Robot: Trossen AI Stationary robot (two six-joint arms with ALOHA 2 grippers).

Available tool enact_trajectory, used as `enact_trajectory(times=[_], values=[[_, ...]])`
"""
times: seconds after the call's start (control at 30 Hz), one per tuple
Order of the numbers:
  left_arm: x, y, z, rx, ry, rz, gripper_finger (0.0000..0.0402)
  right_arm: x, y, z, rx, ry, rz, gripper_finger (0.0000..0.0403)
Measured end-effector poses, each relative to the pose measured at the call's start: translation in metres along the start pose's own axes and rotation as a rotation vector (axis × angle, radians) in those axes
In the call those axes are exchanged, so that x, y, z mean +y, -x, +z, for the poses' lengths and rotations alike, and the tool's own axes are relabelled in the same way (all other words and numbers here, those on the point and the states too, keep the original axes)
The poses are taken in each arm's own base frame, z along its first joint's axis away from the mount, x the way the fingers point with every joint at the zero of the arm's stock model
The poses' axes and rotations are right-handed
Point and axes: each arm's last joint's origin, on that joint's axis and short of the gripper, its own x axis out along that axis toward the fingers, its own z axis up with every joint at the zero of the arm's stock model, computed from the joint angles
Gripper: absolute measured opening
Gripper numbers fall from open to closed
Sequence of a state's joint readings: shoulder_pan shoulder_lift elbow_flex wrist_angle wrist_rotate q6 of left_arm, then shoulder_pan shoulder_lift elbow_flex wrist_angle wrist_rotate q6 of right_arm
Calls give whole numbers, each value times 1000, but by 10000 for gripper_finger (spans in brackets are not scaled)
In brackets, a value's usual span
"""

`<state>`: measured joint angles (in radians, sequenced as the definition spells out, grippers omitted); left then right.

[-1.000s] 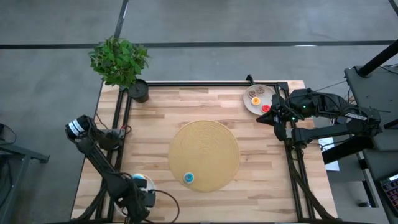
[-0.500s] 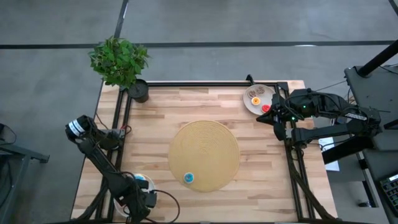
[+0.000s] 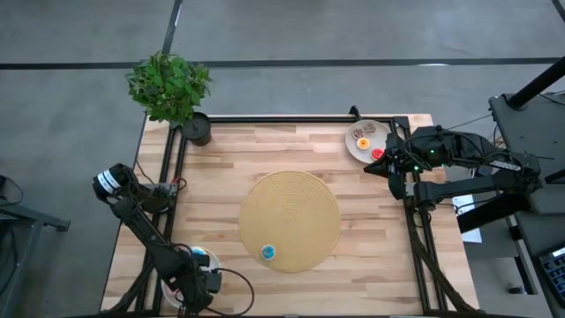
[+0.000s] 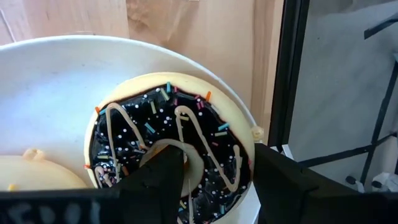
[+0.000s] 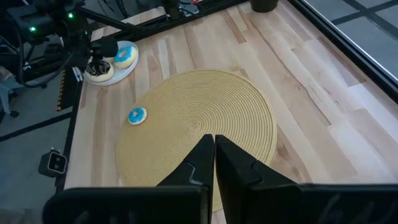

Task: Pick & Place donuts
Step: Put the large black donut on the white plate

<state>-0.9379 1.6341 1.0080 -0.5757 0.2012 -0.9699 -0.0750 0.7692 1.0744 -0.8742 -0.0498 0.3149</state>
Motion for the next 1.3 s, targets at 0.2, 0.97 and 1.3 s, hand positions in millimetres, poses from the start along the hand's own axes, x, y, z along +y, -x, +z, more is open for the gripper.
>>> enact_trajectory(times=[0.2, 0.97, 1.3], values=[[0, 0, 0, 0, 0, 0, 151, 0, 0, 0, 0, 0, 0, 9], [5, -2, 0, 26, 25, -3, 158, 0, 0, 0, 0, 0, 0, 9], [5, -2, 1, 67, 23, -35, 217, 0, 0, 0, 0, 0, 0, 9]])
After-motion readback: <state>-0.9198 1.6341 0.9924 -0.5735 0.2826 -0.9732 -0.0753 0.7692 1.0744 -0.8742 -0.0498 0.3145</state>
